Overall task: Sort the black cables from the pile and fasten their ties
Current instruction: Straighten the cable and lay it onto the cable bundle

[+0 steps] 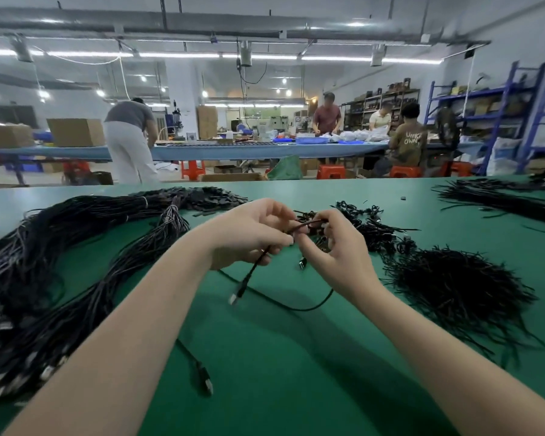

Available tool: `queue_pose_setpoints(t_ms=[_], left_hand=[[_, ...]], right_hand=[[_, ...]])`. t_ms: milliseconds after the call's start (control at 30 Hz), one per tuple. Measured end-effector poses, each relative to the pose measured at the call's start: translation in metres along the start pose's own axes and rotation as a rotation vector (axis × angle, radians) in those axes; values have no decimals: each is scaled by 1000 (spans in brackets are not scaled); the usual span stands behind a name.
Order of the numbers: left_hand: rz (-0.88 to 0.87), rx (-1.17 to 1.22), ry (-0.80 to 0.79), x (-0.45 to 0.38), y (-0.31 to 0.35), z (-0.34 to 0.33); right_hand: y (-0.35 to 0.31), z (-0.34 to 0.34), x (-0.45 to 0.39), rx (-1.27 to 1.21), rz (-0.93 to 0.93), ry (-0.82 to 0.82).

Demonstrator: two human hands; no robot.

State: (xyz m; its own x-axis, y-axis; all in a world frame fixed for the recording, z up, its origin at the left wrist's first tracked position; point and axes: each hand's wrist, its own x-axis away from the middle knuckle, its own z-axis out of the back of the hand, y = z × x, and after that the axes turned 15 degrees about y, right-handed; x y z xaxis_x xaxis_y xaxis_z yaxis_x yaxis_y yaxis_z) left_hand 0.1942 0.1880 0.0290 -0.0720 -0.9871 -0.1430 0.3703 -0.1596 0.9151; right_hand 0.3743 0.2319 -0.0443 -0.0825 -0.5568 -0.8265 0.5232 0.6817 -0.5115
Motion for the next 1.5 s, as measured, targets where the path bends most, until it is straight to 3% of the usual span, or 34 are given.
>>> queue_pose_setpoints(t_ms=[100, 200, 267, 333, 433, 600, 833, 933, 1067, 1133, 1233, 1300, 1367, 1400, 1500], left_hand=[[33, -133, -46, 0, -9, 23], [101, -211, 0, -1, -17, 48], [114, -59, 92, -2, -21, 57], [142, 310, 222, -5, -23, 59], [162, 693, 263, -9, -23, 48], [91, 476, 188, -12, -22, 31], [109, 400, 149, -9, -21, 28], [120, 500, 224, -9, -15, 24], [129, 946, 188, -7, -1, 26], [132, 830, 0, -3, -1, 34], [233, 130, -348, 4, -11, 38], [366, -230, -398, 0, -23, 27], [372, -244, -280, -4, -31, 12], [321, -129, -135, -8, -32, 6], [165, 583, 275, -15, -18, 18]], right_hand=[[14, -1, 4, 68, -77, 1], [17, -6, 9, -14, -194, 55], [13, -11, 15, -40, -212, 37], [7, -18, 26, -40, -175, -32], [-8, -29, 48, -106, -129, -125], [-27, -34, 66, -205, -57, -203], [-27, -32, 69, -216, -35, -224], [-24, -33, 68, -263, -36, -250], [-14, -33, 60, -376, -209, -428], [-8, -28, 53, -317, -292, -423], [-6, -19, 35, -333, -515, -197], [-12, -15, 23, -415, -579, -81], [-25, -15, 17, -414, -425, -62], [-34, -17, 18, -425, -332, -82], [-50, -25, 36, -532, -232, -287]])
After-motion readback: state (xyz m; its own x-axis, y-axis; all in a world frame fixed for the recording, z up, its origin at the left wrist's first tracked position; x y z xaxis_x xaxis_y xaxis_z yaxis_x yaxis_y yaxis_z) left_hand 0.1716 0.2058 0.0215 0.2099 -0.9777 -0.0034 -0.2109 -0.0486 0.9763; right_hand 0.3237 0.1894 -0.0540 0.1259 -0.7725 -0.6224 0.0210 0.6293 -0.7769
